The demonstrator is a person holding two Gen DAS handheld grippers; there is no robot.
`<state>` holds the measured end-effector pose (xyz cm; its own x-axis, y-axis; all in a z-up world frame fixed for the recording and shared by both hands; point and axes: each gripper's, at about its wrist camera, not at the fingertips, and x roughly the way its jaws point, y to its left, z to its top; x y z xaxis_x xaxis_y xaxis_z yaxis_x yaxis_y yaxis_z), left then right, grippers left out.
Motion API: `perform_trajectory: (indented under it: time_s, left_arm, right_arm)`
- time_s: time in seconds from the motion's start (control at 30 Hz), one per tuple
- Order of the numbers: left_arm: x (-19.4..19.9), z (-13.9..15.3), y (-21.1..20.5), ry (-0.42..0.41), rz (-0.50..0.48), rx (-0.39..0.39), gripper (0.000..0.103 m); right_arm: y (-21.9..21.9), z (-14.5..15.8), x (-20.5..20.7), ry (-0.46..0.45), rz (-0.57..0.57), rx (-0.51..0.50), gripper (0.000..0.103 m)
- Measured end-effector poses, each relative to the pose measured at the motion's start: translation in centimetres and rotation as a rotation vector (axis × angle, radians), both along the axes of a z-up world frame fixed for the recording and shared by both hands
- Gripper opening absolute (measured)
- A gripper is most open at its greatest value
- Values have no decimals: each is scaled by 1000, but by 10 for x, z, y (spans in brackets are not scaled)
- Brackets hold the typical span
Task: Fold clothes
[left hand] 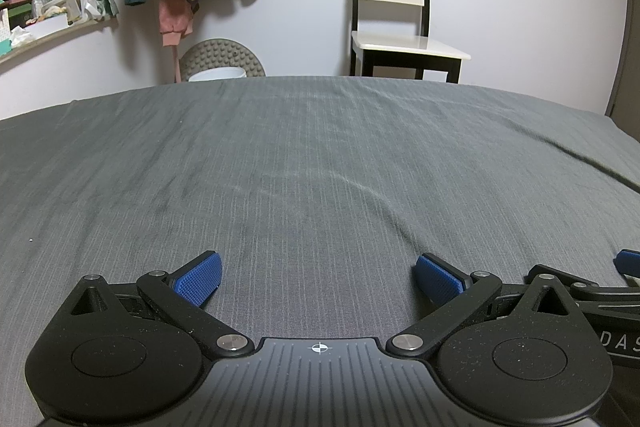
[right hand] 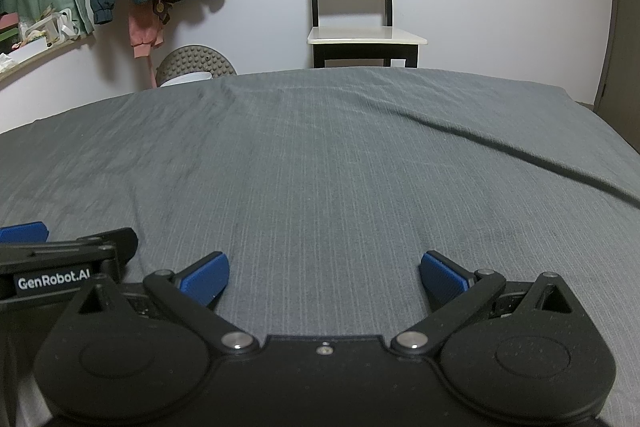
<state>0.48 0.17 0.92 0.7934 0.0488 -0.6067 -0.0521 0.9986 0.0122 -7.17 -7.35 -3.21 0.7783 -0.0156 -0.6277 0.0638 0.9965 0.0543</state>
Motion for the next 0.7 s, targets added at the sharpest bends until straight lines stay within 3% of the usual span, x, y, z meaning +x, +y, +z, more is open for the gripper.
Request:
perform_trajectory:
  time_s: [0.33, 0.47, 0.6, 0.7]
  left_arm:
    - [1, 0, 1, -2, 5, 3, 103]
    - [5, 3, 1, 12, 49, 4, 103]
    - [3, 17, 12, 70, 72, -26, 103]
    - [-10, 42, 31, 57, 100, -53, 103]
  right_arm:
    - [2, -1, 1, 0, 0, 1, 103]
    - [4, 1, 2, -2, -14, 9, 103]
    - [9, 11, -2, -5, -31, 51, 103]
    - [21, 35, -7, -24, -26, 91, 103]
